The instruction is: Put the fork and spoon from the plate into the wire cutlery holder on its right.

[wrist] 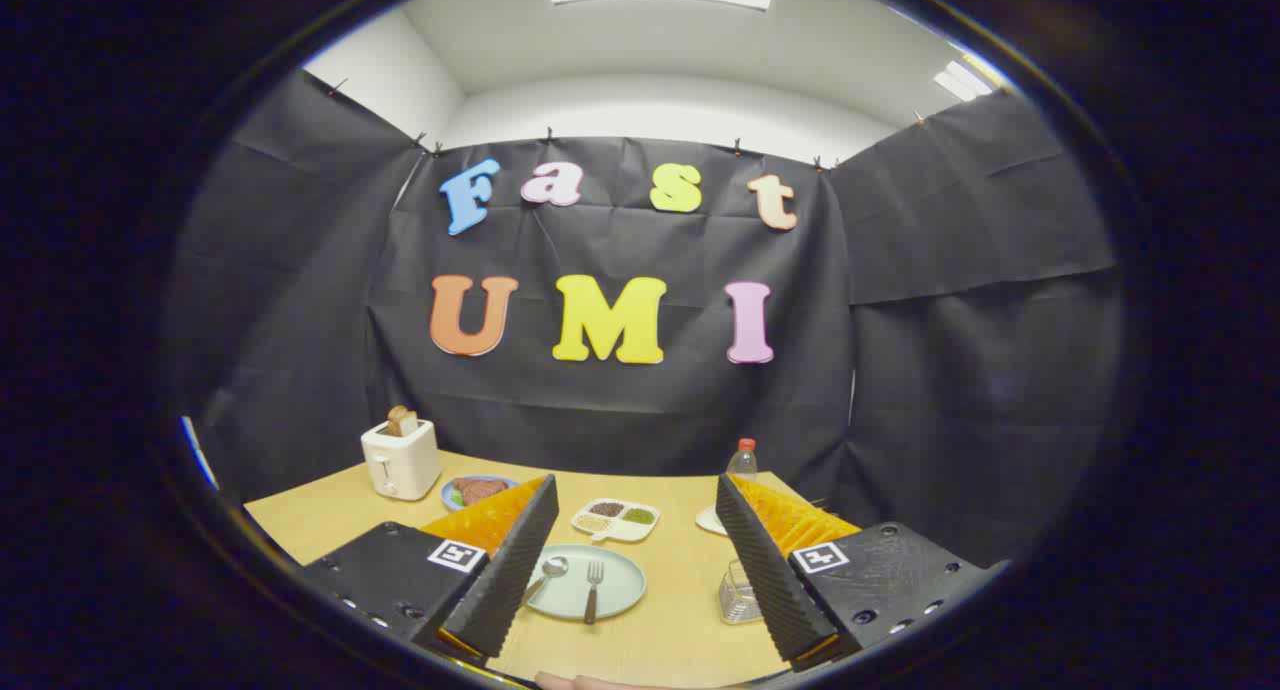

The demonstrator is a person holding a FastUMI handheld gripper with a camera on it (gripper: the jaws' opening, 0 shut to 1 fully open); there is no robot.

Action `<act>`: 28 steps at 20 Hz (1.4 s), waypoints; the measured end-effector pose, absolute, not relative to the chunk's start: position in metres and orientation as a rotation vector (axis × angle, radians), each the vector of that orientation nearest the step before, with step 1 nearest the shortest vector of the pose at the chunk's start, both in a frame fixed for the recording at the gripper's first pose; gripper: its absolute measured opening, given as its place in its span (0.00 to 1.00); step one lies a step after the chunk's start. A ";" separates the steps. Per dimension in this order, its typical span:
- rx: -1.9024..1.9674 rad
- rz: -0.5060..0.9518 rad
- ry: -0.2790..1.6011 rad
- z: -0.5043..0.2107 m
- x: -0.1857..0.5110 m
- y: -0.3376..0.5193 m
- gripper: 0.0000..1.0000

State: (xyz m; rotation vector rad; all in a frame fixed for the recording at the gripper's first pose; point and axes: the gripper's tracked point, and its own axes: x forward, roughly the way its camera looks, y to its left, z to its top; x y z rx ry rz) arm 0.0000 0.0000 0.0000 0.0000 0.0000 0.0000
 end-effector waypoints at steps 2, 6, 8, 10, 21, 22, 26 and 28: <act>0.011 0.005 0.022 -0.004 0.001 0.004 0.95; -0.016 -0.014 0.018 -0.002 0.002 0.004 0.95; -0.020 -0.016 0.004 0.000 0.002 0.007 0.95; -0.021 -0.027 -0.015 0.003 0.002 0.005 0.95; -0.011 0.035 0.077 -0.026 0.047 0.030 0.95; -0.021 0.036 0.111 -0.036 0.057 0.032 0.95; -0.024 0.037 0.271 -0.081 0.093 0.036 0.96; -0.007 0.042 0.343 -0.101 0.108 0.037 0.96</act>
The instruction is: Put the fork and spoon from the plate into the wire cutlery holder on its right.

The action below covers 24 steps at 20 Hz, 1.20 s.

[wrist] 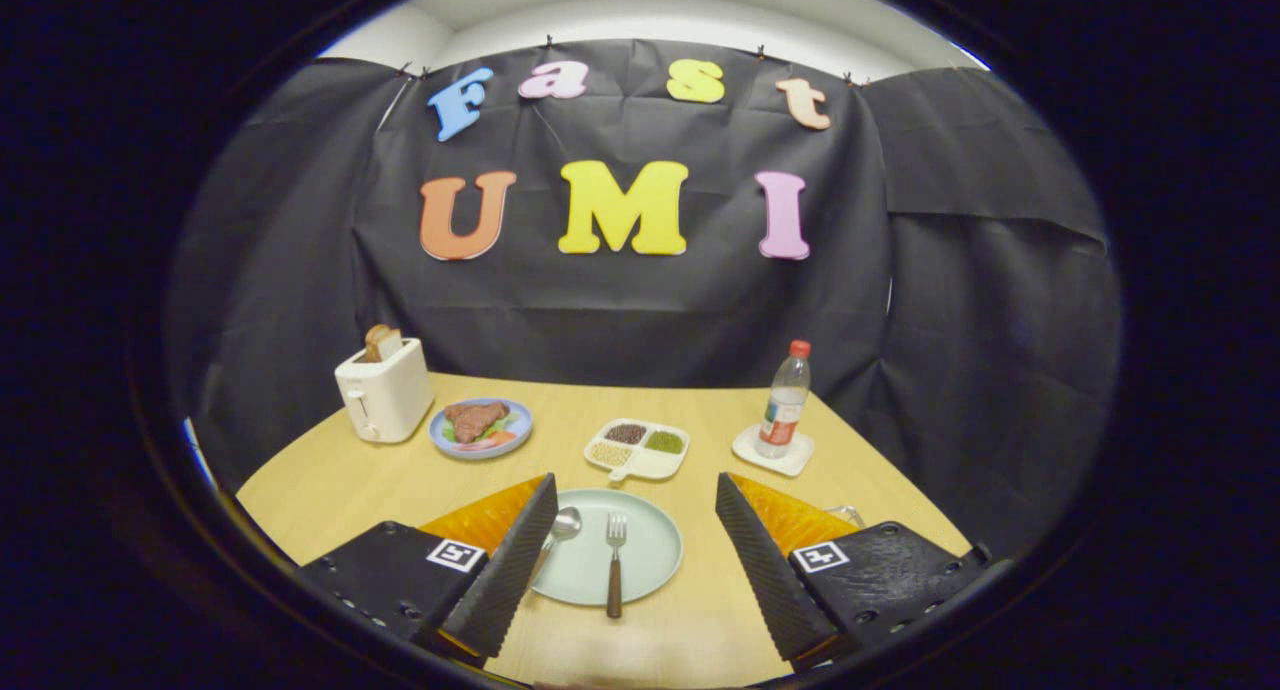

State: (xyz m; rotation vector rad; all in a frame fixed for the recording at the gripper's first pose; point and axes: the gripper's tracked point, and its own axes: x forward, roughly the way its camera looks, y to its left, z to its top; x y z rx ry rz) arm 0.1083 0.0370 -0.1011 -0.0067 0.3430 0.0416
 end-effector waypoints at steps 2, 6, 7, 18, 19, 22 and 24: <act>-0.005 0.038 0.406 -0.123 0.122 0.038 0.96; -0.016 0.060 0.544 -0.173 0.143 0.046 0.96; -0.021 0.074 0.583 -0.186 0.148 0.052 0.96; 0.014 0.055 0.881 -0.278 0.170 0.055 0.78; 0.015 0.052 0.899 -0.281 0.172 0.054 0.74; 0.047 0.081 0.921 -0.285 0.172 0.063 0.56; 0.056 0.075 0.941 -0.289 0.171 0.063 0.41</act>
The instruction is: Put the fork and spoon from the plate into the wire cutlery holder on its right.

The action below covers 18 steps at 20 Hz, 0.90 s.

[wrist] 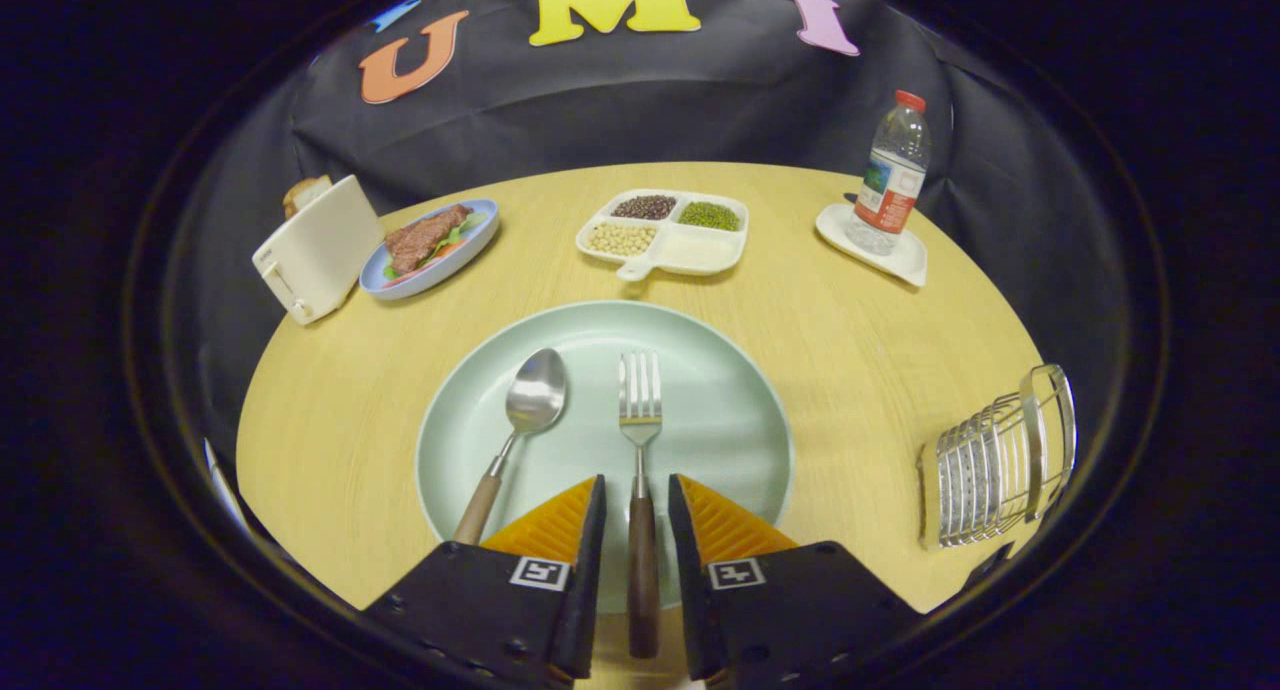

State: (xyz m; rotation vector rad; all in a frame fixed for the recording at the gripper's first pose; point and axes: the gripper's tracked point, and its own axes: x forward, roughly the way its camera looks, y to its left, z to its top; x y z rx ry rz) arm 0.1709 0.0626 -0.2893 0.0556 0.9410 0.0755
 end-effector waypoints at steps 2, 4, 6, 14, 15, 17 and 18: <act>0.081 0.061 0.957 -0.287 0.169 0.059 0.25; 0.092 0.059 0.967 -0.291 0.169 0.060 0.09; 0.075 0.058 0.964 -0.289 0.168 0.059 0.02; 0.067 0.080 0.873 -0.250 0.159 0.054 0.00; 0.065 0.080 0.859 -0.244 0.159 0.051 0.00; 0.059 0.078 0.832 -0.232 0.156 0.043 0.00; 0.057 0.078 0.823 -0.225 0.151 0.037 0.00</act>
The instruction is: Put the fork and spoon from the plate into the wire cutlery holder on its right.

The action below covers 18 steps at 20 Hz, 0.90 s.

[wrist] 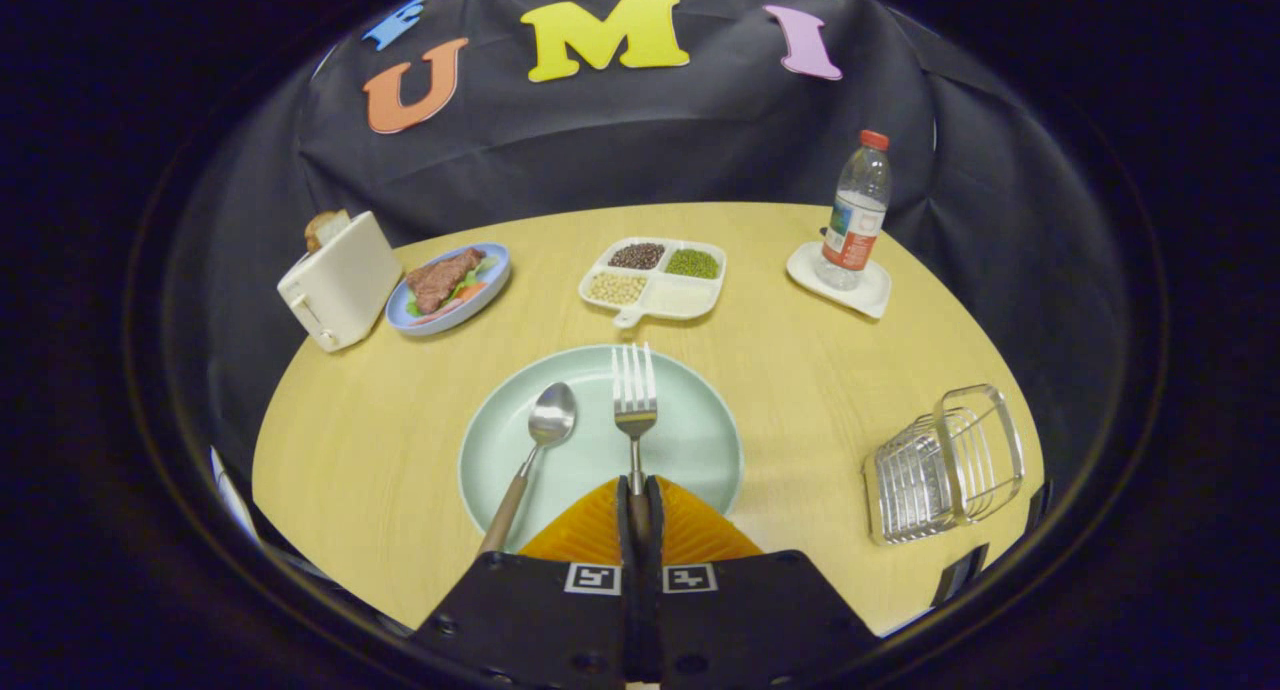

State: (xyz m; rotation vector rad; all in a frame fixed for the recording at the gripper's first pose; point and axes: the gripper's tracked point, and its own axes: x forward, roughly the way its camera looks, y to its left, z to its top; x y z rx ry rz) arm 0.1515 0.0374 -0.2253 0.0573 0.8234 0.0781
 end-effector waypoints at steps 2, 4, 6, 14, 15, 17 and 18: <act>0.062 0.073 0.809 -0.214 0.145 0.026 0.00; 0.067 0.059 0.794 -0.205 0.140 0.012 0.00; 0.077 0.048 0.788 -0.199 0.134 -0.002 0.00; 0.110 -0.015 0.753 -0.168 0.108 -0.074 0.00; 0.117 -0.029 0.751 -0.165 0.105 -0.086 0.00; 0.128 -0.044 0.740 -0.159 0.098 -0.105 0.00; 0.131 -0.054 0.735 -0.157 0.096 -0.114 0.00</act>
